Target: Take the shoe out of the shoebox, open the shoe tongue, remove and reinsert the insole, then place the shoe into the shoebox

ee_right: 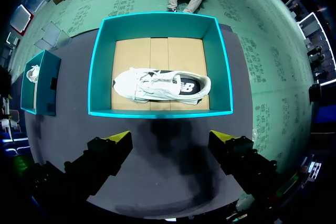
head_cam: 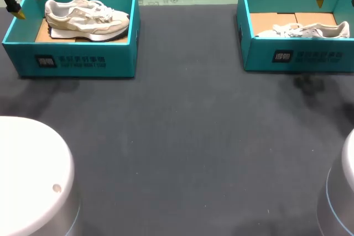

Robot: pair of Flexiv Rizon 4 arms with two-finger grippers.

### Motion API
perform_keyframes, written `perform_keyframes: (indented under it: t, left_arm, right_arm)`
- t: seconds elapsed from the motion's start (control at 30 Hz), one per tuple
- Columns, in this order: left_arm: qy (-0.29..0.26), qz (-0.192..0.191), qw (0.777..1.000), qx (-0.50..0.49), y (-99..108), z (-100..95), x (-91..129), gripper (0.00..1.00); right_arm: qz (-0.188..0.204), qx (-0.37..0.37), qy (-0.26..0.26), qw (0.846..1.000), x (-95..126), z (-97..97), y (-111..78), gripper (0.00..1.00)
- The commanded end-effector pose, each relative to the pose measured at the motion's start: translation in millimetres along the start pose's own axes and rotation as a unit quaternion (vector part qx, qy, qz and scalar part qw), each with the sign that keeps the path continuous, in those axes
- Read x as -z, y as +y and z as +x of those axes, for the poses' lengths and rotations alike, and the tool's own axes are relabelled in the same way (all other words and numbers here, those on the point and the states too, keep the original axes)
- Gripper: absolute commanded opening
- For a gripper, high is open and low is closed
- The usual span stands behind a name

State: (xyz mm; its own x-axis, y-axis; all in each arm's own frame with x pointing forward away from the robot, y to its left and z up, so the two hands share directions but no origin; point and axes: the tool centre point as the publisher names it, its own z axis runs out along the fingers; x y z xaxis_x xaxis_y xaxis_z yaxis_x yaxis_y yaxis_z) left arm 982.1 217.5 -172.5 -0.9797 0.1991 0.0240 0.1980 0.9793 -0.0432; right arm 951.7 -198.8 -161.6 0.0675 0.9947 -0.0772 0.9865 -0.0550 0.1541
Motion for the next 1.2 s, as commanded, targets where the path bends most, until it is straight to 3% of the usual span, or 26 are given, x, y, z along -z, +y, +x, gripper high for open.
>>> perform_keyframes:
  t: [0.03,0.5,0.83,1.2]
  left_arm:
    - [0.011,-0.005,1.000,-0.016,-2,-8.4,0,1.00]
    - [0.011,-0.008,0.998,-0.068,1,-27.9,-6,1.00]
    - [0.034,0.009,0.985,-0.170,23,-44.6,-1,1.00]
    - [0.034,0.009,0.985,-0.170,23,-44.6,-1,1.00]
  right_arm:
    - [0.000,0.000,-0.001,1.000,0,0.0,-0.5,1.00]
    - [0.000,0.000,-0.001,1.000,0,0.0,-0.5,1.00]
    - [0.000,0.000,-0.001,1.000,0,0.0,-0.5,1.00]
    - [0.000,0.000,-0.001,1.000,0,0.0,-0.5,1.00]
